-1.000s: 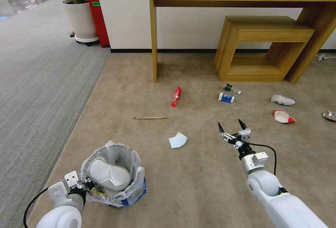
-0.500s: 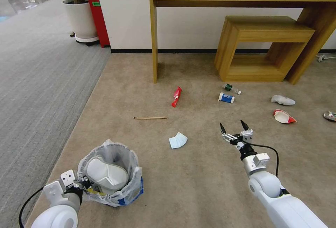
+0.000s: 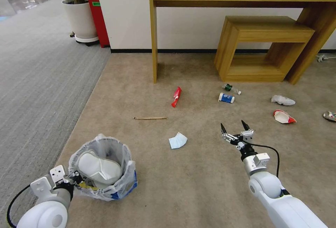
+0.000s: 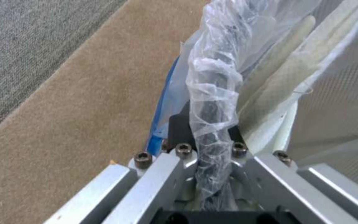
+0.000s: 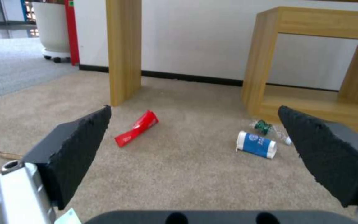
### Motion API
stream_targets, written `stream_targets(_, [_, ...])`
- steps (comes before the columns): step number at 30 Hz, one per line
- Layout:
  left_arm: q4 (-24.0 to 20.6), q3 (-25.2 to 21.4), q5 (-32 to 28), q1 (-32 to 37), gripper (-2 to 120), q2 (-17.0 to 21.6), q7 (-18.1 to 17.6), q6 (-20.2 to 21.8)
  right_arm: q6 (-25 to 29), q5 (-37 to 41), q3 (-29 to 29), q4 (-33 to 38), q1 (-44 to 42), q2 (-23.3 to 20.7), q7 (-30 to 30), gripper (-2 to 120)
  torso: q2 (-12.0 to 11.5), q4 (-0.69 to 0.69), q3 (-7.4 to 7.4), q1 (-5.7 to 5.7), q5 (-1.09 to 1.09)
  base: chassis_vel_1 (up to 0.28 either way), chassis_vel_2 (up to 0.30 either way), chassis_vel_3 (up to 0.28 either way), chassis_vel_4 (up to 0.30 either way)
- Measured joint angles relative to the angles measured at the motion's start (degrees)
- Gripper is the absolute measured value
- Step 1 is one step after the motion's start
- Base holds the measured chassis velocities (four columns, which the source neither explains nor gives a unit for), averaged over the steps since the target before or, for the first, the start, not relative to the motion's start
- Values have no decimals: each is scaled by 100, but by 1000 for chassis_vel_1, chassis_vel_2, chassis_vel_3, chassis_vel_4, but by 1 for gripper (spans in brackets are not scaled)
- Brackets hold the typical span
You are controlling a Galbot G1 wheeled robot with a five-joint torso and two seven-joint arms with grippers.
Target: Pick up the trash bin and place the garbage on the floor into it.
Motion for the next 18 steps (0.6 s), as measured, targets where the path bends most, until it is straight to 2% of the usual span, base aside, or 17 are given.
stream_targets(18, [-393, -129, -284, -4, 0, 36, -92, 71, -30, -20, -54, -28, 46, 2, -1, 100, 0, -1, 0, 0, 1, 0, 0, 0, 0])
